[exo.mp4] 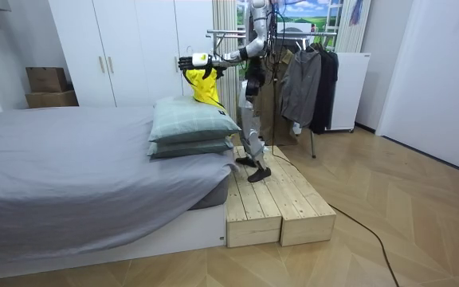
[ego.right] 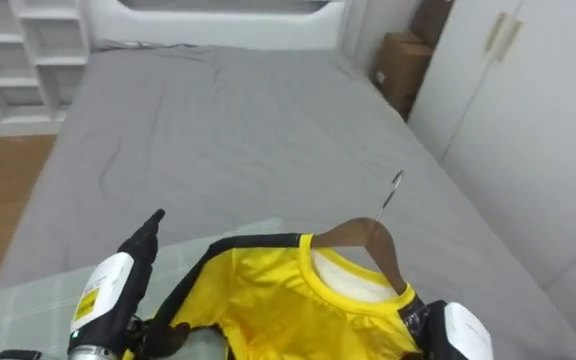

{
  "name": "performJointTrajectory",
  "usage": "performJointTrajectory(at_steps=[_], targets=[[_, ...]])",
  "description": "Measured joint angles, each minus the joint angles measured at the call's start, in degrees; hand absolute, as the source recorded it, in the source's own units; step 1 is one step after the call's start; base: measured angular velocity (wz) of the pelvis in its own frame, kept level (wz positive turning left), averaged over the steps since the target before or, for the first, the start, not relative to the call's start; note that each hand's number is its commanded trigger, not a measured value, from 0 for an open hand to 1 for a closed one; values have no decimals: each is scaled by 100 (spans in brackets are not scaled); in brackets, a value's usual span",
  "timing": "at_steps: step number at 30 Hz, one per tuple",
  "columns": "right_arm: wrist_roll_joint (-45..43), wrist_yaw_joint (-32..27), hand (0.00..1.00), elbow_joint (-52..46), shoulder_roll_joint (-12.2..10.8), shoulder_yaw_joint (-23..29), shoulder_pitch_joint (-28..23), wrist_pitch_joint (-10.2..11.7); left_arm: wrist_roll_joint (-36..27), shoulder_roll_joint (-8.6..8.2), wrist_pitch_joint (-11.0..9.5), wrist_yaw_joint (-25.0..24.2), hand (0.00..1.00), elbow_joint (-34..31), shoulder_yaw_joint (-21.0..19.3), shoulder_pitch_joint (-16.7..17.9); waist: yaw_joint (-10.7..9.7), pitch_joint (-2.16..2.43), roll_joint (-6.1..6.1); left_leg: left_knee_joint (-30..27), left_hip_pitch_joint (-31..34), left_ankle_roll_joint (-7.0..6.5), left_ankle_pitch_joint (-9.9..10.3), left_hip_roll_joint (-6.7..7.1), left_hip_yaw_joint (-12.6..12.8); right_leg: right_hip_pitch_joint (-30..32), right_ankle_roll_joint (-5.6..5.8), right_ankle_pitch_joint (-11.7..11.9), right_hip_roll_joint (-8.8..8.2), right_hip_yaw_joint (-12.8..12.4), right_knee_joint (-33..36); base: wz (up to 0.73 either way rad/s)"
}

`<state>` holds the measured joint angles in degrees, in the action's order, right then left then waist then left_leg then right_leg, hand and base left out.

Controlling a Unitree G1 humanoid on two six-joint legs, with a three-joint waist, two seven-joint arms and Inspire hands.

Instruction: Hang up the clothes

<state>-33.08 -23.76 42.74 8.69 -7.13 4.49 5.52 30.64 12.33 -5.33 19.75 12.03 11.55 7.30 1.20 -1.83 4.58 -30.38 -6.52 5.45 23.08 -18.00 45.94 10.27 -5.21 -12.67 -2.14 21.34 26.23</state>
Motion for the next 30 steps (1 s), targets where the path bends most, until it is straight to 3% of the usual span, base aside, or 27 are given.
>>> performJointTrajectory(at_steps=[2,3,4,5,7,8,9,11,13,15,16,17,18,20,23,25,30], targets=[[-98,99,100,-102,-9,-120,0,2,-255,19,5,-10,0,49,10,1,-34,1,-57,-257,-9,3,-5,-133,-191,14,-70,52,269,-311,-71,-106],[-193,131,100,-141,-9,-148,1,42,-367,21,7,-17,0,68,33,1,-93,9,-141,-410,-1,1,-8,-167,-497,-16,-109,54,403,-503,-66,-109],[-259,137,100,-142,-6,-151,0,65,-408,21,7,-23,0,77,45,-1,-144,16,-199,-481,-1,-1,-17,-175,-629,-40,-129,52,461,-581,-59,-97],[-387,142,100,-144,-6,-163,0,74,-419,12,6,-30,0,77,43,-1,-253,49,-313,-673,19,-66,-77,-190,-828,-51,-154,38,551,-767,-32,-94],[-411,148,100,-144,-6,-204,-26,72,-416,6,-3,-31,0,76,36,-44,-320,86,-402,-1123,129,-266,-326,-219,-1086,-90,-185,32,665,-1141,-28,-99],[-381,147,100,-143,7,-274,-51,70,-418,-6,-17,-30,0,76,38,-81,-370,90,-396,-1376,232,-364,-569,-157,-1422,-163,-204,24,709,-1390,-30,-94],[-345,149,100,-143,28,-310,-66,69,-420,-49,-42,-31,0,77,62,-115,-386,96,-370,-1414,349,-404,-562,93,-2004,-210,-213,9,729,-1658,-20,-94],[-337,149,100,-144,17,-308,-66,58,-418,-102,-153,-30,0,80,86,-137,-384,65,-301,-1368,607,-322,-446,381,-2526,-280,-212,9,750,-1976,-16,-98],[-348,148,100,-152,15,-316,-80,59,-418,-192,-177,-16,0,101,87,-123,-361,64,-259,-1217,861,-272,-420,527,-2892,-387,-199,5,816,-2337,-16,-109],[-361,150,100,-360,35,-344,-99,60,-422,-220,-222,11,0,114,133,-68,-289,76,-241,-519,1128,-243,-439,810,-3566,-426,-147,24,897,-2841,-30,-116],[-378,150,100,-433,38,-337,-99,60,-422,-224,-222,11,0,116,137,-79,-321,97,-236,-240,1140,-238,-448,908,-3668,-402,-117,42,900,-2922,-50,-70],[-405,150,100,-626,82,-315,-100,60,-454,-228,-229,11,0,116,154,-142,-407,122,-228,304,1123,-209,-502,1137,-3857,-307,-36,84,936,-3101,-75,-53],[-473,148,100,-781,100,-275,-100,59,-508,-238,-229,11,0,119,174,-173,-397,125,-223,704,1061,-287,-761,1346,-4027,-232,42,126,961,-3310,-80,-61],[-618,145,100,-967,97,-275,-151,60,-578,-236,-220,11,0,159,204,-156,-423,136,-229,914,852,-364,-865,1390,-3824,-211,107,215,956,-3436,-186,-68],[-844,138,100,-1414,91,-273,-355,86,-767,-236,-219,33,0,155,221,-151,-425,150,-258,1109,663,-422,-844,1401,-3515,-251,157,264,920,-3485,-340,-49],[-908,94,100,-1547,89,-270,-398,100,-768,-235,-217,35,0,156,224,-150,-505,149,-270,1208,622,-441,-855,1459,-3466,-252,166,284,924,-3554,-402,-21],[-1011,59,100,-1927,110,-97,-594,96,-752,-265,-220,38,0,155,223,-151,-574,163,-464,1522,465,-445,-891,1471,-3245,-254,169,287,975,-3825,-517,-21]])
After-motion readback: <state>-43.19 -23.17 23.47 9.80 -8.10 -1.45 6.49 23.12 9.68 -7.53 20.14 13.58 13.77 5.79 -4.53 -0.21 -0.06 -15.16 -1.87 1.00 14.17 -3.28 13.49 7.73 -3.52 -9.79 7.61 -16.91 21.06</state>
